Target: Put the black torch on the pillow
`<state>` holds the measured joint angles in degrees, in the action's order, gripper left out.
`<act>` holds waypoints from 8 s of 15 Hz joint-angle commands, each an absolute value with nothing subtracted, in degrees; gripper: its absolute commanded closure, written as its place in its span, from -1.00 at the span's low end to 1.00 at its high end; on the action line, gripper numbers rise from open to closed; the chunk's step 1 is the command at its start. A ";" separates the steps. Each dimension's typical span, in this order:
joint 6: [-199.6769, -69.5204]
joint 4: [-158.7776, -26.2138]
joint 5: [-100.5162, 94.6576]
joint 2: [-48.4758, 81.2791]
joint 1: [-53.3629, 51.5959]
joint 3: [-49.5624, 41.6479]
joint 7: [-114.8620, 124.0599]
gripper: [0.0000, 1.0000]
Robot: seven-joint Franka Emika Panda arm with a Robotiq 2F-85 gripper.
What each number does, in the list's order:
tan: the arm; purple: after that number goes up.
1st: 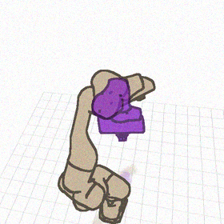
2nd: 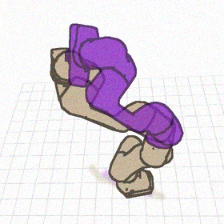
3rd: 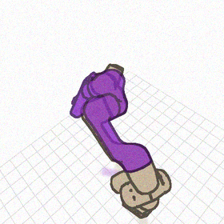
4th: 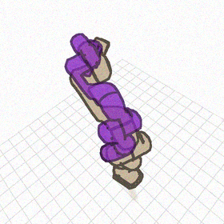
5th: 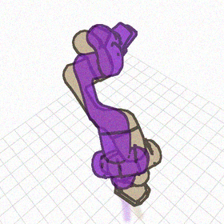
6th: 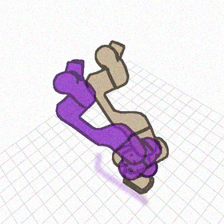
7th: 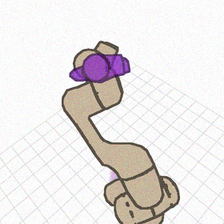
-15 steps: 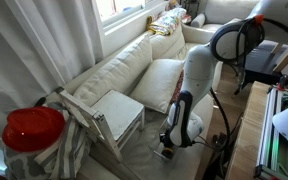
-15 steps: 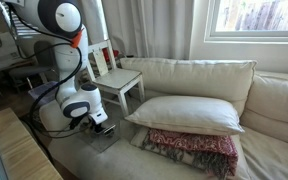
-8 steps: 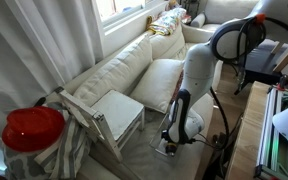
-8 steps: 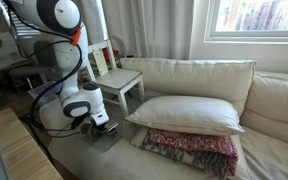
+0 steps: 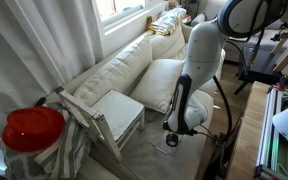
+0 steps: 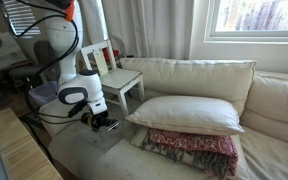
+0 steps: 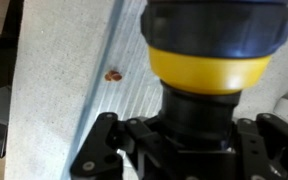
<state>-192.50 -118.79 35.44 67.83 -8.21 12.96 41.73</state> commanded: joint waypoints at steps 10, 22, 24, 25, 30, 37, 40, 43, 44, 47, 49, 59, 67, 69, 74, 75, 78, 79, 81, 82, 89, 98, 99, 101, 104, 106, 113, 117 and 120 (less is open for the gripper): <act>-192.82 -135.07 41.68 44.71 -14.96 10.44 40.80 0.95; -193.82 -132.55 41.46 45.40 -14.93 9.87 40.39 0.95; -197.44 -133.44 41.47 43.15 -15.29 7.41 39.43 0.95; -199.84 -134.40 41.22 41.48 -15.40 5.26 38.03 0.95; -209.00 -128.36 34.48 43.01 -6.62 3.27 36.34 0.95; -206.28 -113.98 27.43 51.81 3.51 3.56 35.41 0.95; -203.35 -108.50 26.77 55.83 5.84 4.91 35.58 0.85; -202.13 -104.38 26.43 59.80 6.72 5.87 34.95 0.17; -201.69 -103.50 26.55 60.79 6.85 6.10 34.78 0.03; -200.61 -103.00 27.59 62.92 6.52 5.94 34.60 -0.45; -200.67 -103.18 28.10 63.95 6.55 5.59 34.65 -0.76; -194.44 -116.36 21.73 54.14 13.59 11.57 27.37 -1.00; -192.60 -135.17 7.38 47.00 29.10 26.27 18.68 -1.00; -189.78 -137.57 5.91 46.61 28.96 26.34 16.93 -1.00; -186.56 -136.13 9.02 50.18 32.91 31.03 16.94 -1.00; -187.62 -137.10 8.68 47.68 26.75 25.82 15.35 -1.00; -185.01 -137.10 7.32 45.39 22.22 21.78 12.89 -1.00; -183.90 -136.94 7.50 45.22 20.24 19.30 11.94 -1.00; -184.16 -136.10 6.70 46.58 15.31 14.40 9.16 -1.00; -183.96 -135.87 6.37 47.13 12.82 12.14 7.99 -1.00; -184.47 -132.49 1.03 52.53 0.22 1.78 -1.04 -1.00; -182.12 -123.52 0.49 61.39 -9.25 -4.14 -1.27 -1.00; -181.43 -122.72 0.51 62.14 -9.79 -4.56 -1.16 -1.00; -180.55 -121.27 0.80 63.67 -9.73 -4.72 -0.51 -1.00; -179.30 -119.80 0.63 64.99 -9.48 -4.62 -0.16 -0.31; -178.51 -119.05 0.41 65.49 -9.16 -4.48 -0.33 0.03; -174.65 -119.89 -0.59 63.72 -3.92 -1.83 -2.57 1.00; -173.59 -122.55 -1.31 60.49 1.87 1.40 -5.44 0.97; -172.65 -124.78 -1.55 57.76 7.99 5.53 -8.49 0.97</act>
